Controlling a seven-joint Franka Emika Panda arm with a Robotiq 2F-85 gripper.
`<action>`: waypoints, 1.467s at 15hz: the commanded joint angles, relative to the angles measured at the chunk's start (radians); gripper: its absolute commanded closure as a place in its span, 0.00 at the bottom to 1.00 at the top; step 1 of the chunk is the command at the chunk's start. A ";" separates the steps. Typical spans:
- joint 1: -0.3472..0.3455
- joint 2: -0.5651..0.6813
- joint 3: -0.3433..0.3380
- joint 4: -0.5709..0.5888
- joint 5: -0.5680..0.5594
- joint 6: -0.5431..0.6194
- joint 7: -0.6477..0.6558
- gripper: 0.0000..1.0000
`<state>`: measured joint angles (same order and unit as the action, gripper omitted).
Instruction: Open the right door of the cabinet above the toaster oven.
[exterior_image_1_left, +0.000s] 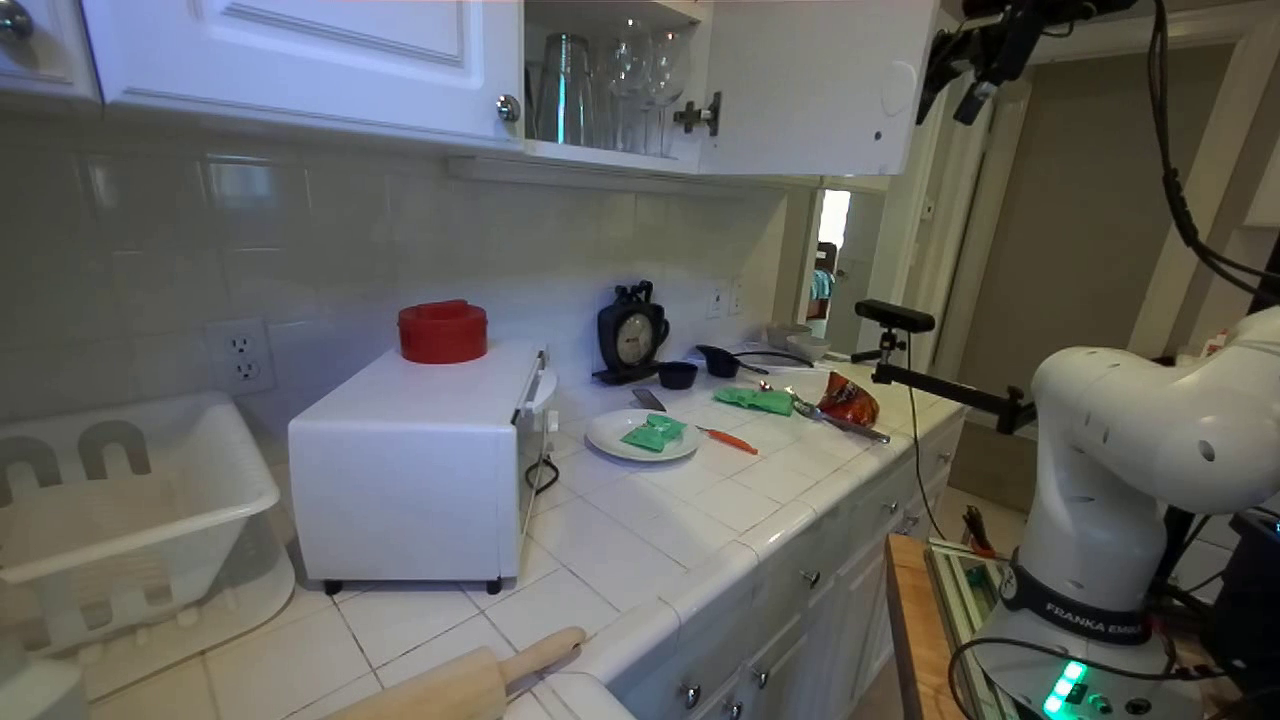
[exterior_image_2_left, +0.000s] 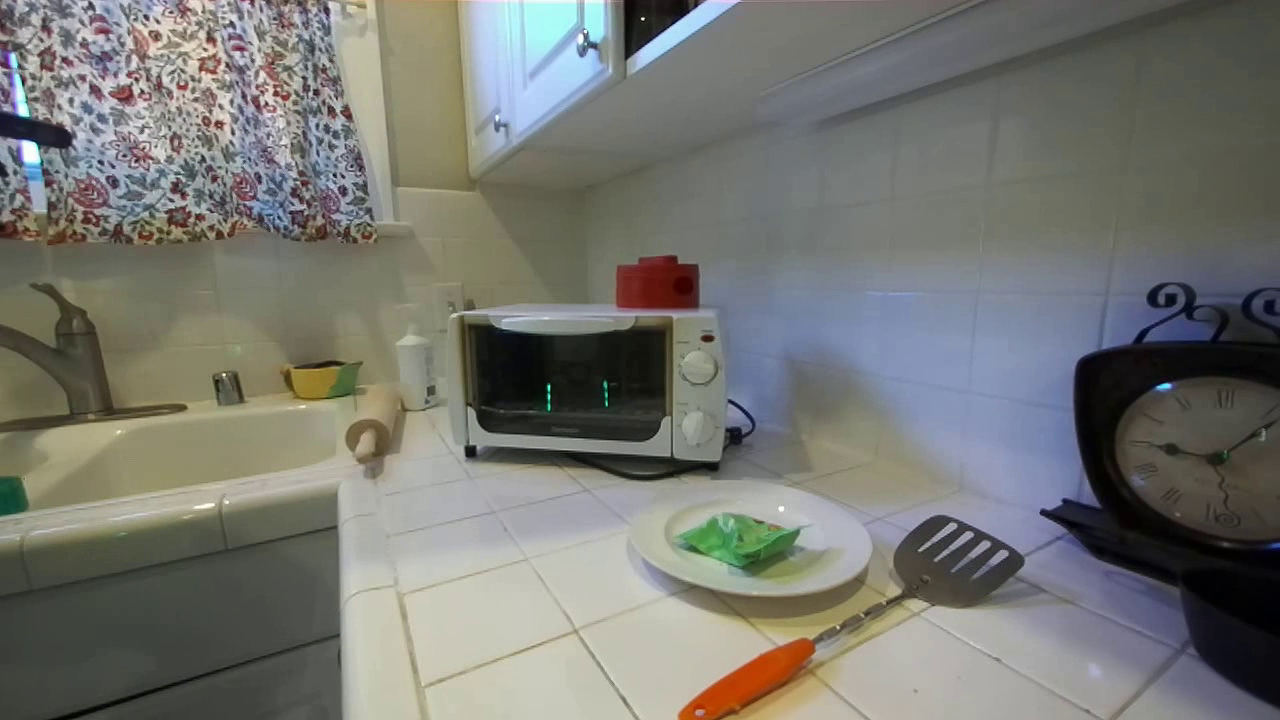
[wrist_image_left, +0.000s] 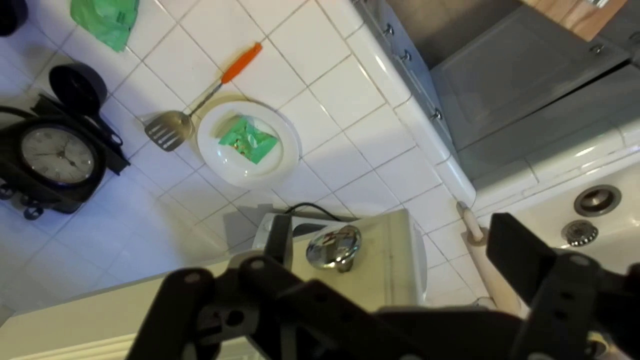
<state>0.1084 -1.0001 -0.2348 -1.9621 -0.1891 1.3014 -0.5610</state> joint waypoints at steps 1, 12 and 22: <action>0.006 0.007 0.052 0.093 -0.084 -0.175 -0.022 0.00; -0.095 0.063 0.293 0.160 0.027 -0.250 0.594 0.00; -0.187 0.106 0.427 0.131 0.069 0.083 0.915 0.00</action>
<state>-0.0755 -0.8950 0.1918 -1.8336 -0.1226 1.3885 0.3566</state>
